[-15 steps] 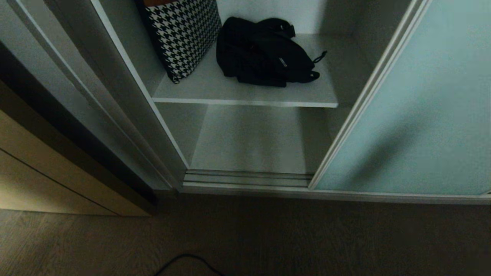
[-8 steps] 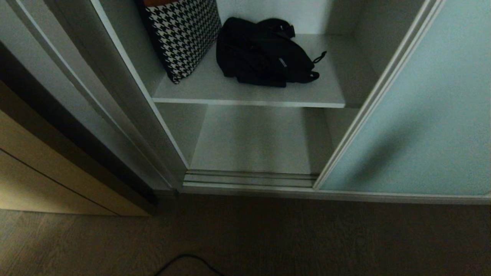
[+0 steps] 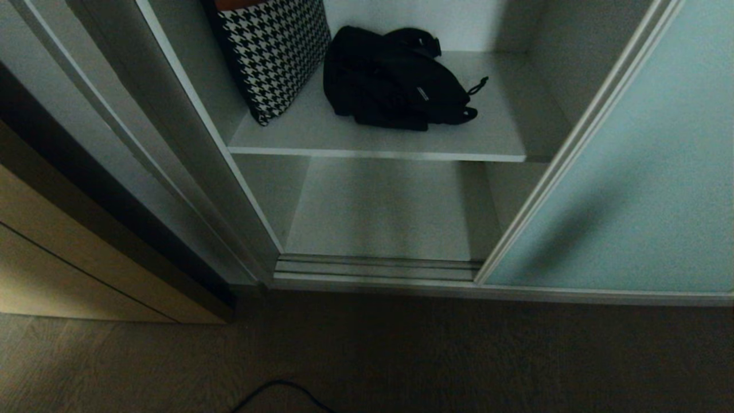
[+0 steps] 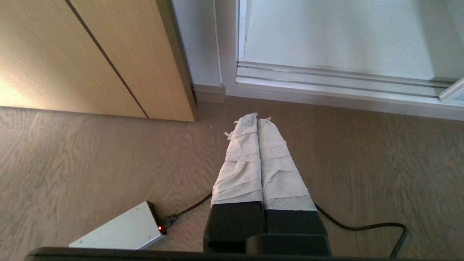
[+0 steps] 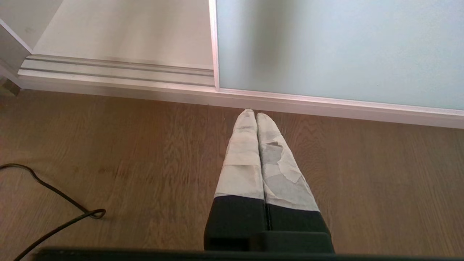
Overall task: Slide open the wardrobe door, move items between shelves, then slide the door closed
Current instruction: Open the door
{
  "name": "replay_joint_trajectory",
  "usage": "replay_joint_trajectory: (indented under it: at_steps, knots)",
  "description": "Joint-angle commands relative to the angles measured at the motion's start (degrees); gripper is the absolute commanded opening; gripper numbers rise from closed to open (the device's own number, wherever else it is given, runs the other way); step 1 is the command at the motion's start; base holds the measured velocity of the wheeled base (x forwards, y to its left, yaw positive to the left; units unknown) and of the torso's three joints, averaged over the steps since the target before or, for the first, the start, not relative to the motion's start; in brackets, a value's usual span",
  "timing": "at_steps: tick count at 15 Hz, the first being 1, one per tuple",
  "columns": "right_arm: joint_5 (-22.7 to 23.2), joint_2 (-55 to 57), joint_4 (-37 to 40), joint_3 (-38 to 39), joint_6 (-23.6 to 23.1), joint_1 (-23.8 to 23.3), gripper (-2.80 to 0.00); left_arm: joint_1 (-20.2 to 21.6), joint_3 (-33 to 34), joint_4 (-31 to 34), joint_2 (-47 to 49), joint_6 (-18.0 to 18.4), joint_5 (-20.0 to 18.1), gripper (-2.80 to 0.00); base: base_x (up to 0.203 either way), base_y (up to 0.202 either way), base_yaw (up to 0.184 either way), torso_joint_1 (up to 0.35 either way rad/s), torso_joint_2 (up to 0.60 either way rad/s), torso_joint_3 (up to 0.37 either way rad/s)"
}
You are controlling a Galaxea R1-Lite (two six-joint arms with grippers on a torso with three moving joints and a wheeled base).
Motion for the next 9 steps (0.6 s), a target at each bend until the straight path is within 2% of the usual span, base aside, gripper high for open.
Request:
replay_joint_trajectory:
  at_steps: [1,9]
  knots:
    - [0.0,0.1,0.0,0.0,0.0,0.0,-2.80,0.0,0.2,-0.1,0.3,0.1,0.0,-2.80,0.000,0.000,0.000,0.000,0.00,0.000]
    - [0.0,0.0,0.0,0.0,0.0,0.0,-2.80,0.1,0.2,-0.1,0.3,0.2,-0.1,-2.80,0.000,0.000,0.000,0.000,0.00,0.000]
